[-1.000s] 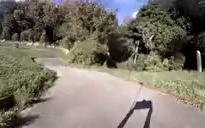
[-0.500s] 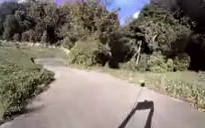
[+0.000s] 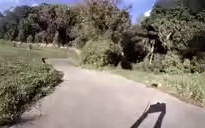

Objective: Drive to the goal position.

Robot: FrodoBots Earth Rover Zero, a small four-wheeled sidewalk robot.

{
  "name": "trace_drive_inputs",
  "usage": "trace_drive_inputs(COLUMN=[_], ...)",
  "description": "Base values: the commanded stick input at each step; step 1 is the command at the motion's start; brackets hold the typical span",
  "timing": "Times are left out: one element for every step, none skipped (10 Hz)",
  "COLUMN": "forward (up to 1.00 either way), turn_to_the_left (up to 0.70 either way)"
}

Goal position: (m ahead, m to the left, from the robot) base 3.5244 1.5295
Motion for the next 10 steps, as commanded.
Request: trace_drive_inputs(forward=[0.70,0.70,0.70,0.70,0.70,0.70,0.70,0.70,0.70,0.70], turn_to_the_left=[0.32,0.29,0.00,0.00,0.00,0.00,0.00,0.00,0.00,0.04])
